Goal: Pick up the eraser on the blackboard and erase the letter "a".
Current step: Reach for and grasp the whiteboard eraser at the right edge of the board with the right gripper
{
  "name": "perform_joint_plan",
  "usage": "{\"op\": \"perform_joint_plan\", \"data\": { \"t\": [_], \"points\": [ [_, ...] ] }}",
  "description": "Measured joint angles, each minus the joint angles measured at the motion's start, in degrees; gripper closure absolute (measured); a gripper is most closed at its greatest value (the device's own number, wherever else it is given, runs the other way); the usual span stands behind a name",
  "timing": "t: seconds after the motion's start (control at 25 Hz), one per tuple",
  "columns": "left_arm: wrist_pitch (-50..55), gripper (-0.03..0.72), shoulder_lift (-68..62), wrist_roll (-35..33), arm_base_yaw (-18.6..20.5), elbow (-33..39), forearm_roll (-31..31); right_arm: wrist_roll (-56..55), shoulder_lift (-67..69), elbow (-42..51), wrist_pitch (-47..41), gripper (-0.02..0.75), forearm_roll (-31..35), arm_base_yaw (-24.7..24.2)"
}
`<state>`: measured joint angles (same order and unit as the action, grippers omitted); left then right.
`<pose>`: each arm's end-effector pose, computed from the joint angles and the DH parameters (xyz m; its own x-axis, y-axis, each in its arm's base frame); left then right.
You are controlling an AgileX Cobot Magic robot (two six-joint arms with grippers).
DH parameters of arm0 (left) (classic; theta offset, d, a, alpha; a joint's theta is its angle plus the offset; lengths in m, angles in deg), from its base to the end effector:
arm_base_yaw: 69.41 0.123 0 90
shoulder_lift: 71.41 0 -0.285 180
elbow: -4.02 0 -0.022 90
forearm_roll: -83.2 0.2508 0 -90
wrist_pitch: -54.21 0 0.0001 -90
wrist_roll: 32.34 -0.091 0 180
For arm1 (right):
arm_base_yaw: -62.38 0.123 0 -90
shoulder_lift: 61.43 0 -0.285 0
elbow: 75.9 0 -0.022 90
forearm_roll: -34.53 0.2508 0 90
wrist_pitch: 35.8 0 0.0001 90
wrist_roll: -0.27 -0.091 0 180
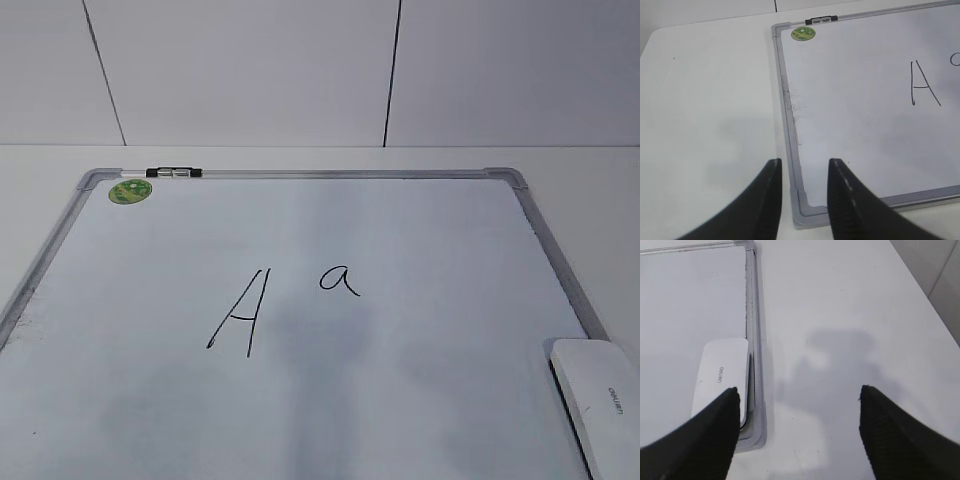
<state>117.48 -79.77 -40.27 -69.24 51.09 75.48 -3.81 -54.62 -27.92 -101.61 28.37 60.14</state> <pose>-0.0086 -0.0109 0.2817 -0.4676 0.0755 -0.8807 0.1391 0.9902 0.0110 -0.0131 -0.0084 0.2734 -0.5033 0.0466 -0.8629 0.1368 0.9902 -0.0263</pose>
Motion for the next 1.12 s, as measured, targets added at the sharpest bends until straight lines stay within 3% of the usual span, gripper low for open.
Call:
{"op": "perform_joint_plan", "data": {
  "t": [1.12],
  "points": [
    [-0.1,0.454,0.0,0.0,-0.11,0.0,-0.39,0.0,0.0,0.0,0.0,0.146,0.0,0.0]
  ]
}}
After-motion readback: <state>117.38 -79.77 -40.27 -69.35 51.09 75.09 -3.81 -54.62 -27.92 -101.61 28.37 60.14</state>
